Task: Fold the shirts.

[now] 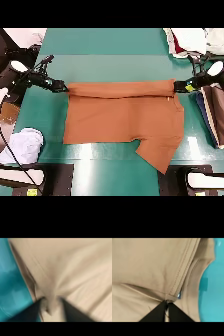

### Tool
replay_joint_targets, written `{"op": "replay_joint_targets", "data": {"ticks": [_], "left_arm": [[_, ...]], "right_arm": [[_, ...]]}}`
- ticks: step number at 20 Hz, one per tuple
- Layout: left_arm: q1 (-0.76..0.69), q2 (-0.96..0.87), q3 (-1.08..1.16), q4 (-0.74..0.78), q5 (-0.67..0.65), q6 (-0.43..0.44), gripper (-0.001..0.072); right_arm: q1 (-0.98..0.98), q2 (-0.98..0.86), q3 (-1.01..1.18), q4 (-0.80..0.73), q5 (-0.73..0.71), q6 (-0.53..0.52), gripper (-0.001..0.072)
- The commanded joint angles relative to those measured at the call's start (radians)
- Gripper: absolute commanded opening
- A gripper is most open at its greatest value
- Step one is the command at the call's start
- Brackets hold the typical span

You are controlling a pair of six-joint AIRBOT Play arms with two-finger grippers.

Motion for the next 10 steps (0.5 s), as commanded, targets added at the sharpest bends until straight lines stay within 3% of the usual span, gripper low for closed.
{"op": "replay_joint_targets", "data": {"ticks": [1, 5, 10], "left_arm": [[0.002, 0.0, -0.014, 0.017, -0.084, -0.085, 0.0595], [0.04, 0.068, -0.01, 0.129, -0.232, -0.11, 0.0596], [0.072, 0.336, -0.352, 0.134, -0.206, -0.095, 0.0596]], "right_arm": [[-0.003, 0.057, -0.063, 0.005, 0.003, 0.022, 0.0355], [-0.077, 0.192, -0.077, 0.087, 0.147, -0.034, 0.0323], [-0.215, 0.356, -0.187, 0.345, 0.277, -0.155, 0.0303]]}}
